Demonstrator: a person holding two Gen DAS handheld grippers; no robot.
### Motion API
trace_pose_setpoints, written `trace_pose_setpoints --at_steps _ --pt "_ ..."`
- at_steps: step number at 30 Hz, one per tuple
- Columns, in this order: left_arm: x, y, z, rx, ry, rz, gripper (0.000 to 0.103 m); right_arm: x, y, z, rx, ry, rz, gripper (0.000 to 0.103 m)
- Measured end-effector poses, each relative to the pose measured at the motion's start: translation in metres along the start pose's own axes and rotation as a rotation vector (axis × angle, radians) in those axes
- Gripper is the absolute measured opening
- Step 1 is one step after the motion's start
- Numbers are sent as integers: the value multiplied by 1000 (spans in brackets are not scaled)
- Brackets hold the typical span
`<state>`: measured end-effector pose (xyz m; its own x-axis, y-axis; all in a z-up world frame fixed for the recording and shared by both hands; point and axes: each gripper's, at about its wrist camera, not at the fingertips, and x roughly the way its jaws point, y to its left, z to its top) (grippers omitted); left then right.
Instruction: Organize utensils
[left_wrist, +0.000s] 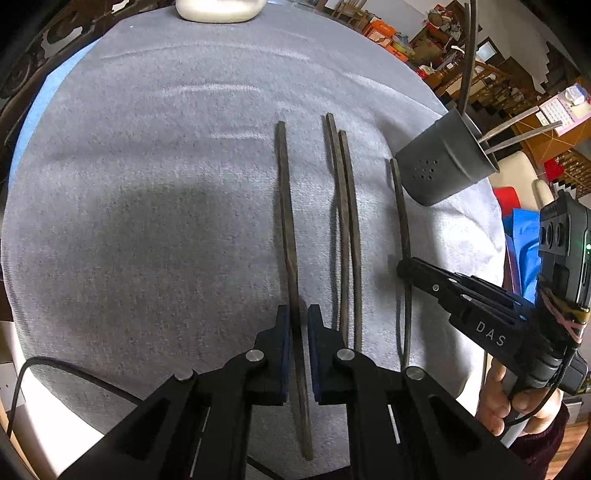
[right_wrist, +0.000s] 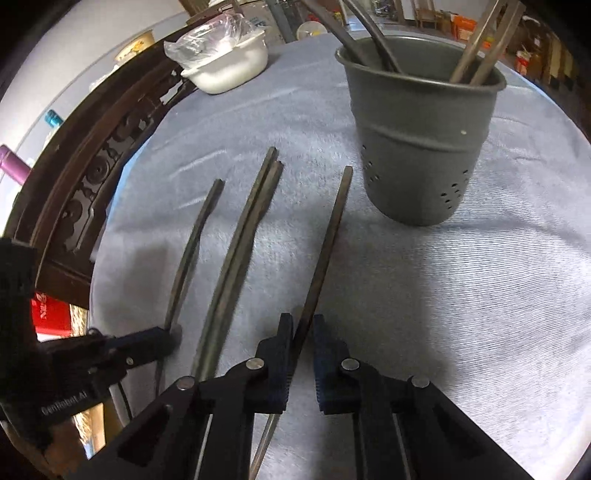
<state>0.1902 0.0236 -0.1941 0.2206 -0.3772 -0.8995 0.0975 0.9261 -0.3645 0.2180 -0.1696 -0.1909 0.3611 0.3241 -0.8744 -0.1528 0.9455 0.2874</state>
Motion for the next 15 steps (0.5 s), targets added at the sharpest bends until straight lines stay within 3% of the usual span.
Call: trace_pose_setpoints --at_steps 9,15 --pt "0 -8 -12 22 18 -3 8 -7 7 -22 -100 52 55 11" --pt "-3 0 -16 23 38 -11 8 -4 3 -26 -65 102 127 13"
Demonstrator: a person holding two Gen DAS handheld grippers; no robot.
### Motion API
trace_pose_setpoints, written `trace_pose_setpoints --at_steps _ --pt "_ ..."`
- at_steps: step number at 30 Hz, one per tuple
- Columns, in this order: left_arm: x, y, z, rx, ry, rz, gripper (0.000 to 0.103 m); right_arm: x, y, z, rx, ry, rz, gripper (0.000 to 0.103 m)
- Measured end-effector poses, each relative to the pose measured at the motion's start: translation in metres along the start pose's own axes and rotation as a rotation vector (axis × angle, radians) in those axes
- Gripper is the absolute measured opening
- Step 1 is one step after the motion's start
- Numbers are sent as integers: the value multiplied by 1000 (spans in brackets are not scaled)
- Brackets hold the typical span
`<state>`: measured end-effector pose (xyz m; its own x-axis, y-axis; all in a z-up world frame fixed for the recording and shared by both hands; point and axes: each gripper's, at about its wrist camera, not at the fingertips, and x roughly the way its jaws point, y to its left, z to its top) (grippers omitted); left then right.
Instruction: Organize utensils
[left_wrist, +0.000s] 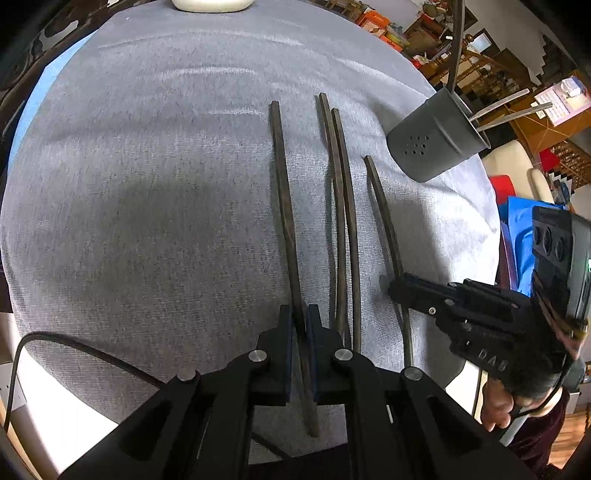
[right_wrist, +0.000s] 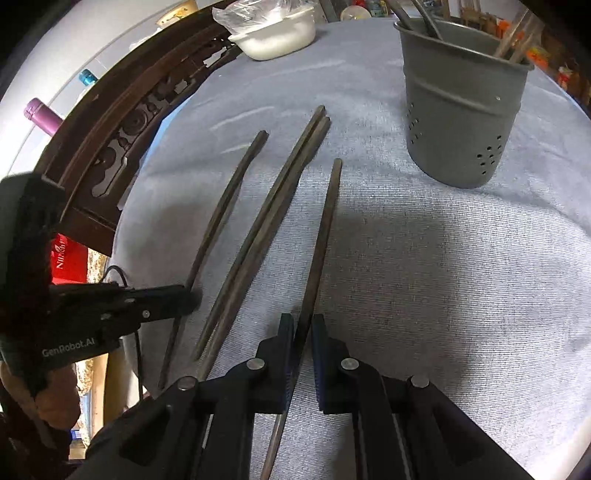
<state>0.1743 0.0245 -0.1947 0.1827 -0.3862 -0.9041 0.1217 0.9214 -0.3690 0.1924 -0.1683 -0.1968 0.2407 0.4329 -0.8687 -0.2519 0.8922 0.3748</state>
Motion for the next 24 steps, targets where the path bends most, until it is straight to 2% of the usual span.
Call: trace_pose_setpoints --at_steps 2,6,9,15,16,19,24 --pt "-5 2 5 1 -15 18 8 -2 -9 6 58 9 28 13" --pt "-14 6 20 -10 -50 4 8 -15 -20 17 121 -58 64 14" --pt "-17 9 35 -16 -65 15 10 -19 -20 28 136 -95 37 16" --pt "-16 15 69 -41 -76 25 10 -6 -10 48 151 -97 -12 16" --pt "-15 15 76 -39 -75 30 11 -4 -9 49 153 -97 -19 16" --pt "-12 12 89 -20 -74 40 26 1 -7 56 157 -94 -49 16" --pt "-6 10 110 -16 -46 30 27 10 -4 67 166 -71 -110 16"
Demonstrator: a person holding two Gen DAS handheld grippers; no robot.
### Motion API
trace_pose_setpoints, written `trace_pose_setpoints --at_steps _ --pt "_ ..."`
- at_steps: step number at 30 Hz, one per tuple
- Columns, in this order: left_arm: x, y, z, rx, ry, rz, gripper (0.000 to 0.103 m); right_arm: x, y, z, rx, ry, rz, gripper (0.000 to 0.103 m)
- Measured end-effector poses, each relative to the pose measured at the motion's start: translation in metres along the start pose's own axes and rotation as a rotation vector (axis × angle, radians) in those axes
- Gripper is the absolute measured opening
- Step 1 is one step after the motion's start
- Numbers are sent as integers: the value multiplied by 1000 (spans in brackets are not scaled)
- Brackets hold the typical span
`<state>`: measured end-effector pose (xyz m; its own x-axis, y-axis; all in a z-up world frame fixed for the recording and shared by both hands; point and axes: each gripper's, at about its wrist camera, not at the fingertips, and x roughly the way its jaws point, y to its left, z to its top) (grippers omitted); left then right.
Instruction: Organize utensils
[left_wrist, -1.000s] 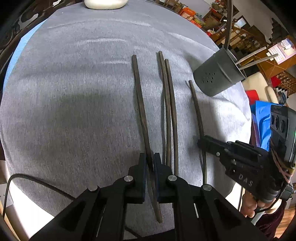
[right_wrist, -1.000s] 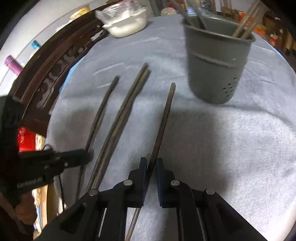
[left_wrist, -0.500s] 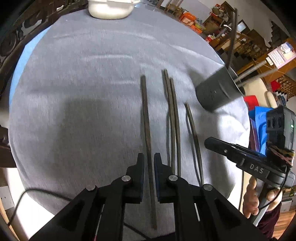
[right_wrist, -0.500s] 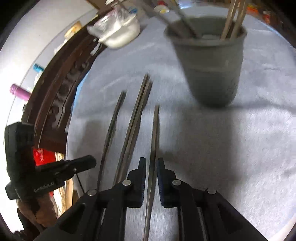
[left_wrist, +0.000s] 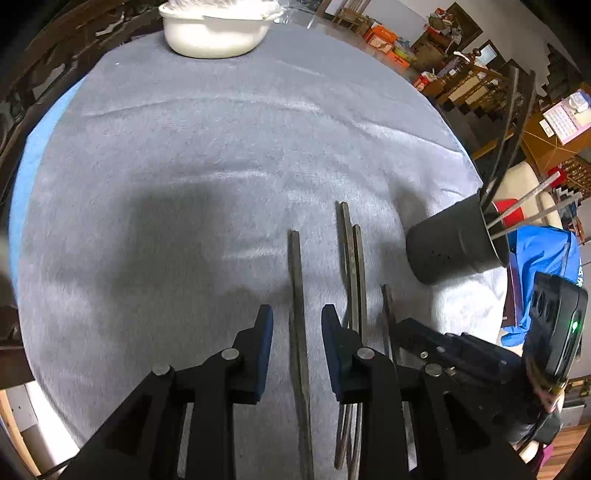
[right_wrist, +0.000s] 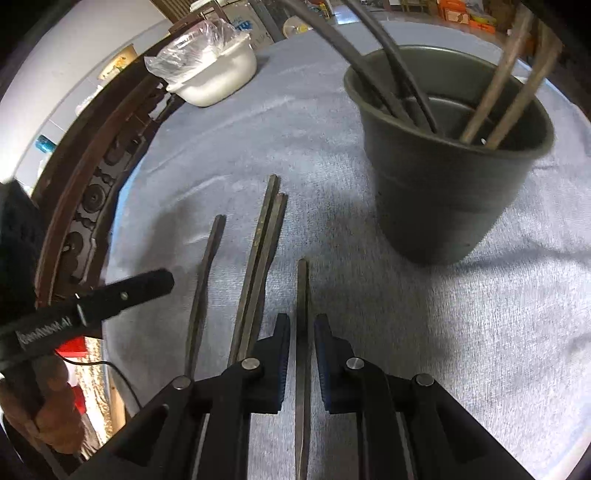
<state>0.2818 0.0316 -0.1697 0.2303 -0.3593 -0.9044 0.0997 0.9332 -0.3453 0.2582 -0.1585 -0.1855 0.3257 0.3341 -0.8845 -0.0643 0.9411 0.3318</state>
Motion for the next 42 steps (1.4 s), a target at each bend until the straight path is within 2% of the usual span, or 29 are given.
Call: trace_pose_setpoints --at_steps 4,8,13,17,21,23,26,30,35,38,40,42 --pt "9 -2 18 -2 29 7 27 8 -1 3 18 33 -18 17" --pt "22 -3 34 -8 75 13 27 8 -2 5 21 24 -23 16" --pt "40 -9 44 -22 120 22 27 9 4 6 -35 18 -63 11" --pt "48 -10 44 -23 133 42 27 9 4 5 -37 6 -54 7" --pt "49 -14 46 -22 113 55 25 1 3 2 -38 -18 -30 6" --pt "49 -15 44 -19 108 71 7 -6 3 1 -43 -44 -13 6" --pt "42 -14 39 -25 86 64 7 -25 4 -1 -55 -96 12 6" --pt "13 -20 32 -5 14 62 6 -52 1 -4 -65 -167 41 6" --pt "-47 -47 20 76 -107 25 6 -92 -1 -7 -65 -279 91 6" --pt "-73 -57 13 128 -168 43 6 -117 -1 -11 -66 -347 120 6" --pt "-77 -56 19 135 -163 40 6 -125 0 -13 -68 -369 122 6" --pt "-66 -42 28 86 -116 21 6 -129 -1 -15 -63 -381 130 6"
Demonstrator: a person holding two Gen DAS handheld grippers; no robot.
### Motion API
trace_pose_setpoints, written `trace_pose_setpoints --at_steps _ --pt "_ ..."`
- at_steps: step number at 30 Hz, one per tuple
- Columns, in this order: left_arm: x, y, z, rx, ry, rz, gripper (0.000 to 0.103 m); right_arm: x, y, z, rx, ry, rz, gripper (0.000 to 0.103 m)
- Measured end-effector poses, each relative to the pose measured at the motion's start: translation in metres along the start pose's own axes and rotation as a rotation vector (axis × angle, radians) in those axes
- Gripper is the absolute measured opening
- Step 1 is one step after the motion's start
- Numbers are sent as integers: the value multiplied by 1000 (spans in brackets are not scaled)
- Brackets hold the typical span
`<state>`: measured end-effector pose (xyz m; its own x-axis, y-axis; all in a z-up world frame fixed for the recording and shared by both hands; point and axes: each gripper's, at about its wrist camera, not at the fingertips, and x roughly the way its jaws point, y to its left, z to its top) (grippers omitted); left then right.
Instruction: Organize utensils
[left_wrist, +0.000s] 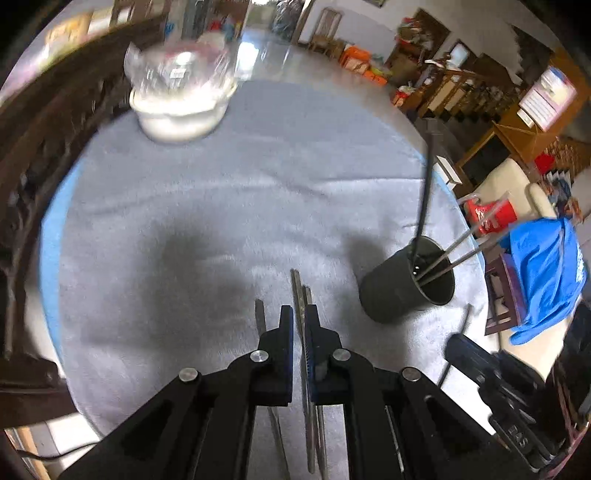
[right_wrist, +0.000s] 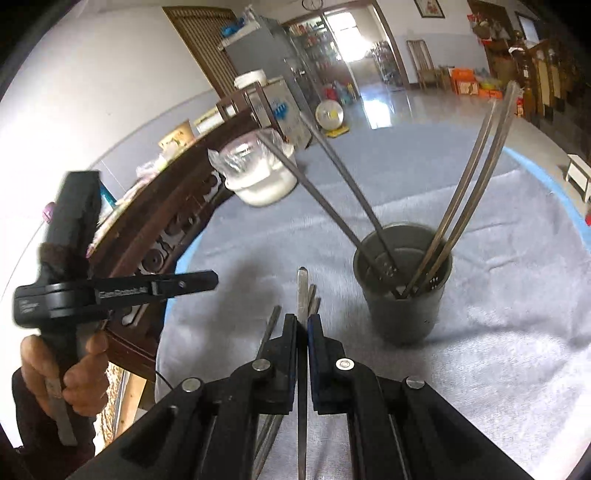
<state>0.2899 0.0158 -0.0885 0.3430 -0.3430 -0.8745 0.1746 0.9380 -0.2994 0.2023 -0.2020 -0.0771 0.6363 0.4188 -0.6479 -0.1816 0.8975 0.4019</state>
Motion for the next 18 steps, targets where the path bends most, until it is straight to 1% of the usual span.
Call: trace_pose_setpoints --at_steps 3,5,6,8,11,13,14,16,17,18 --pt "26 16 4 -59 82 5 14 1 -1 -5 15 1 -1 6" --pt "45 20 2 -85 124 30 31 1 -4 -7 21 5 -3 6" --pt "52 21 3 -87 138 39 33 1 -5 -7 24 5 -4 6" --pt "67 22 5 -85 166 65 34 -2 -8 -7 30 4 -3 6" --pt "85 20 7 -90 200 81 34 -4 -12 -5 34 1 -2 6" --pt "95 20 8 -92 224 119 34 -5 -14 -5 38 -1 0 6" --pt "101 21 6 -100 234 121 34 -6 -14 -5 38 -1 1 6" --pt "108 22 4 -99 248 121 33 -7 -16 -5 39 -2 1 6" --pt "108 20 4 -87 232 129 33 -7 -18 -6 42 -1 5 6" --pt "108 20 3 -80 232 134 33 -7 -18 -6 43 0 6 6"
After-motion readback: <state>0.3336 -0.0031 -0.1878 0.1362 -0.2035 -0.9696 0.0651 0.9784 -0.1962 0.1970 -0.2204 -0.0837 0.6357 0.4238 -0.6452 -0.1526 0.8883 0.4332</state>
